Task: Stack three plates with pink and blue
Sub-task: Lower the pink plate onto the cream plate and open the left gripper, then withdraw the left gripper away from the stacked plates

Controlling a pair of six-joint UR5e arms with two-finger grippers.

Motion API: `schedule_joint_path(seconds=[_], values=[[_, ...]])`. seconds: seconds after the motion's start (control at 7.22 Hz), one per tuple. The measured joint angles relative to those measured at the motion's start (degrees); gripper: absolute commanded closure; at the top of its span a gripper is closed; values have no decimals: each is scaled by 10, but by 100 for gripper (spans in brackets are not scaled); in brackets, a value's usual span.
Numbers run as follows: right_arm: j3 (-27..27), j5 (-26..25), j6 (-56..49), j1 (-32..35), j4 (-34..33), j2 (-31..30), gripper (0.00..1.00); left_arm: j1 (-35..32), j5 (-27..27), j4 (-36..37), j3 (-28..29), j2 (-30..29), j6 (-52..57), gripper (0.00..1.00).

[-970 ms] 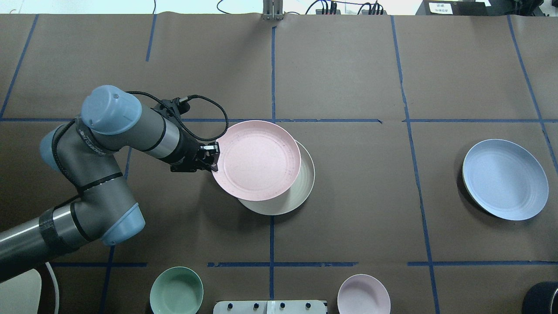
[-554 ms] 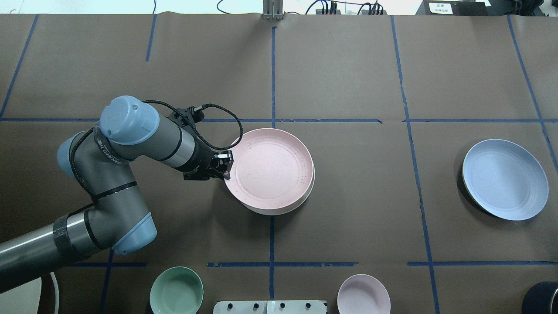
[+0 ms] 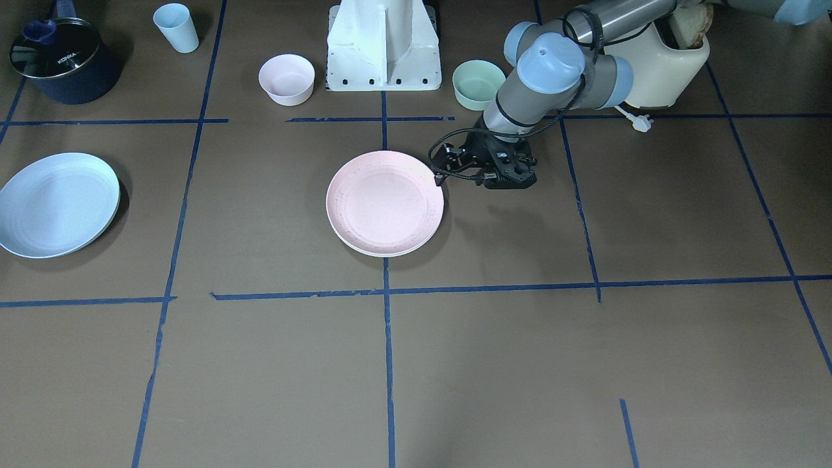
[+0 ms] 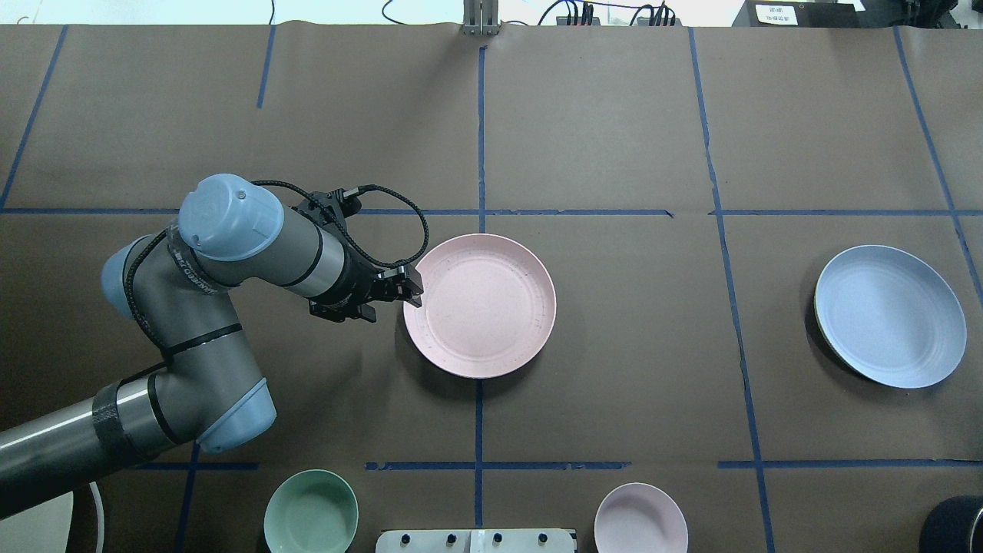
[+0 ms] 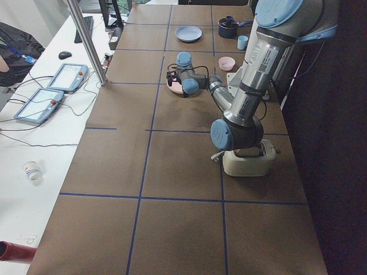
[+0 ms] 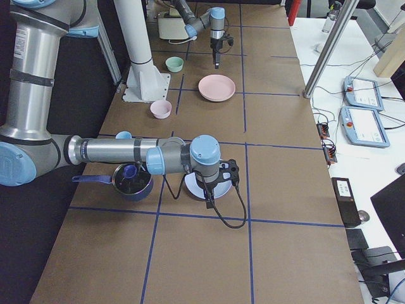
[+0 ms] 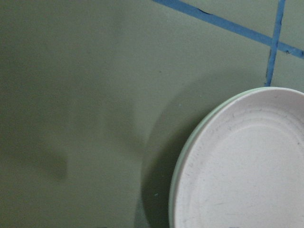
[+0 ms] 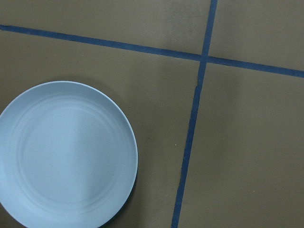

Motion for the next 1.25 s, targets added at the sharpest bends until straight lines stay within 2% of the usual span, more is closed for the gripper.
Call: schedule_joint_path(seconds=[0.28,0.42,0.69,0.97,1.25], values=[[0,4,0,0,0,1,0,-58,-34,142,-84,48,199,0],[0,5,0,-1,0,1,0,-94,-52,183,-133,99,287,0],[0,6,0,-2,0,3,0,-195,-105,205,-189,223,460,0],[0,8,0,-3,0,3,0,-341,-150,210,-175,321,661,0],[0,10,0,-4,0,3,0,-463,-176,212,-140,383,766,0]])
